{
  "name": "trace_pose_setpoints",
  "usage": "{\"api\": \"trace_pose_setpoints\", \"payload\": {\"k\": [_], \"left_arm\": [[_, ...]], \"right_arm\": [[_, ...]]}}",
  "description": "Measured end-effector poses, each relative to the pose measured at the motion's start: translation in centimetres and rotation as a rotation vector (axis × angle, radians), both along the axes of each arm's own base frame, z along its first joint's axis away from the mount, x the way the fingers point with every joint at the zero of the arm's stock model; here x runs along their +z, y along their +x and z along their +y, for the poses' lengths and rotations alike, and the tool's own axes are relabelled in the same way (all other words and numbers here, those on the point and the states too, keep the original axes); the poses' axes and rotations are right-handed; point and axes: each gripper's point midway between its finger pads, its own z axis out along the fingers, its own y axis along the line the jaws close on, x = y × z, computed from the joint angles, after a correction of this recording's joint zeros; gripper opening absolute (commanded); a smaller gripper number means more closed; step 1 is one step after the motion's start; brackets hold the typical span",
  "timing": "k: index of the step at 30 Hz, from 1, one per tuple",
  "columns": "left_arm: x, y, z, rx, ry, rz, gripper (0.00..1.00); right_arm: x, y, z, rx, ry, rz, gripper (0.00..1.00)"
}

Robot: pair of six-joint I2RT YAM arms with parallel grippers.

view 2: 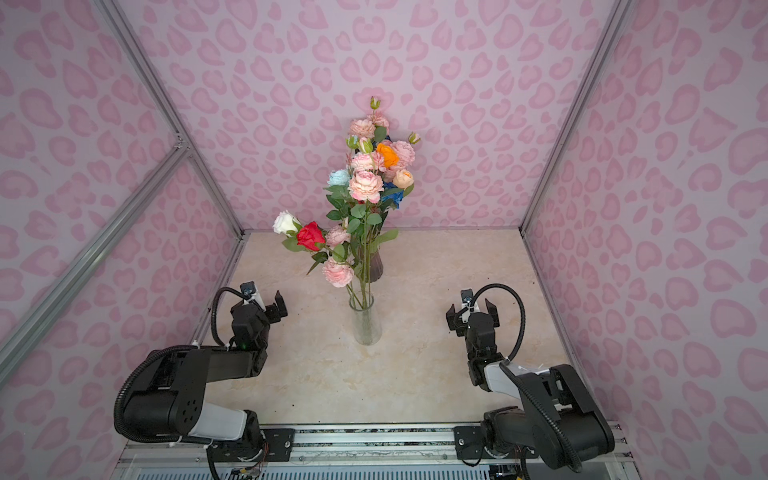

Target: Arrange the flowers into the vase

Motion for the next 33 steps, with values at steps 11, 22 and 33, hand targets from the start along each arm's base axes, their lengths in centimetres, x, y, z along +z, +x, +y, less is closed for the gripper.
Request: {"api": "trace_pose_setpoints", "payload": {"k": [11,22,33], "left_arm": [[-0.3,0.2,-0.6,-0.045,-0.014,0.014,0.98],[-0.4,0.2,-0.7,-0.048,-0.015,0.017,0.98],[-0.3,0.2,-0.7,-0.049,-0.015,0.017,0.98]], "right_arm": [[1.4,3.9,-4.3,-0.152,0.12,-0.107,1.0],[-0.1,4.6,-4.8,-0.099,0.226,-0.019,1.0],[-0.4,4.6,-4.1,-0.076,0.229,0.0,1.0]]}}
